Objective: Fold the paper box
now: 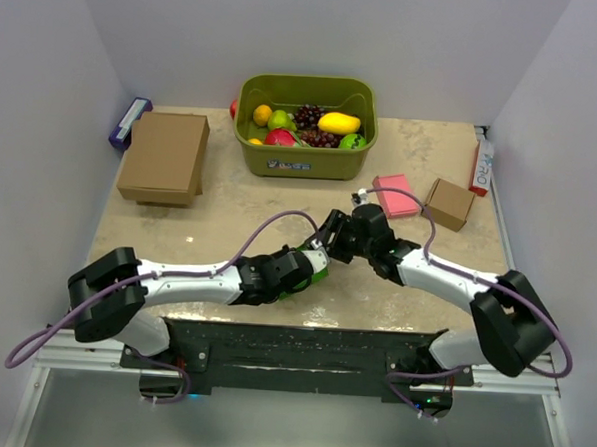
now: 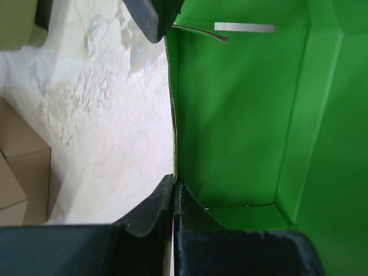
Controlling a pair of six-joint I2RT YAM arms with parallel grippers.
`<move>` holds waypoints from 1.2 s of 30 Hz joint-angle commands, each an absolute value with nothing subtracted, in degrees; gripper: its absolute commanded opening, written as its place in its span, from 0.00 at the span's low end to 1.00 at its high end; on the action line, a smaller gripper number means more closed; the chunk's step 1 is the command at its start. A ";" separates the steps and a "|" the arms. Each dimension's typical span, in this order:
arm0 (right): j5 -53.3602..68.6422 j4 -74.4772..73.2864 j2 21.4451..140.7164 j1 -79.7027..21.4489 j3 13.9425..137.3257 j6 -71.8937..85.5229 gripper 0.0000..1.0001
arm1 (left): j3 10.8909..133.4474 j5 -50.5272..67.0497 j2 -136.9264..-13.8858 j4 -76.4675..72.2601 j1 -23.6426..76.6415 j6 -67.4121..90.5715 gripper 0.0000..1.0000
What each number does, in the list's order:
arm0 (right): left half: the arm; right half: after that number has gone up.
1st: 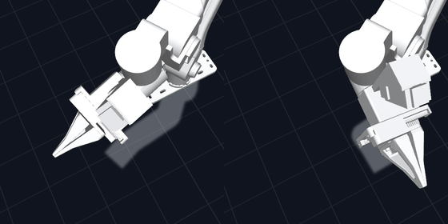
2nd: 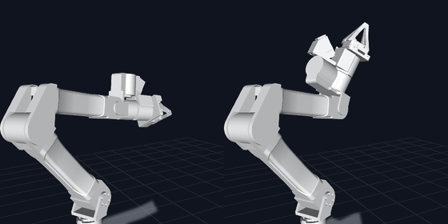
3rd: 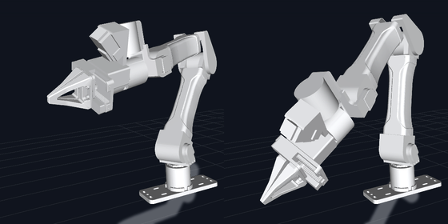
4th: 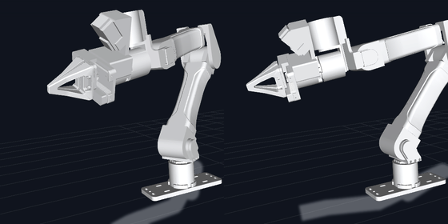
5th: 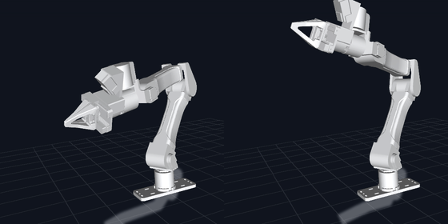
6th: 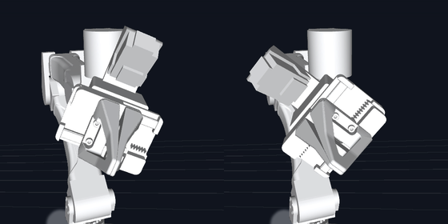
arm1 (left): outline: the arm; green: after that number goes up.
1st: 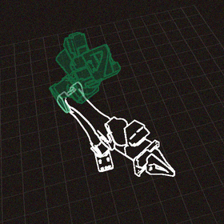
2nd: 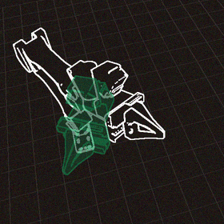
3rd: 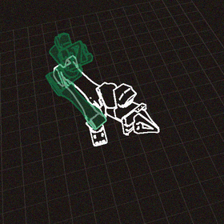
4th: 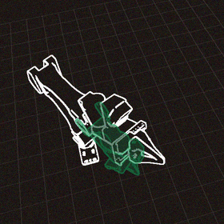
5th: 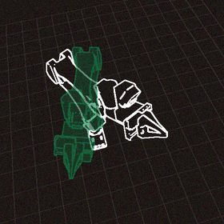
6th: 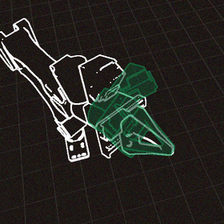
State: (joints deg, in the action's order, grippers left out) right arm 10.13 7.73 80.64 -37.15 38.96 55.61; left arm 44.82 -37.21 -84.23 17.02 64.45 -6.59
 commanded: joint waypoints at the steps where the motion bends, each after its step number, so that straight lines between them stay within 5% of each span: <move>1: 2.91 1.24 71.29 -37.09 39.72 46.44 0.62 | 45.79 -36.83 -83.94 19.68 63.72 -4.22 0.00; 4: 0.18 -3.24 64.62 -37.18 39.64 41.42 0.61 | 46.06 -37.79 -83.06 20.48 63.72 -3.60 0.00; 12: -0.09 -8.17 58.80 -41.38 39.37 32.88 0.39 | 45.35 -40.25 -80.07 20.04 63.81 -3.78 0.00; 36: -3.87 -7.47 66.35 -52.56 33.23 35.68 0.30 | 45.09 -39.38 -76.55 21.09 61.00 -1.67 0.00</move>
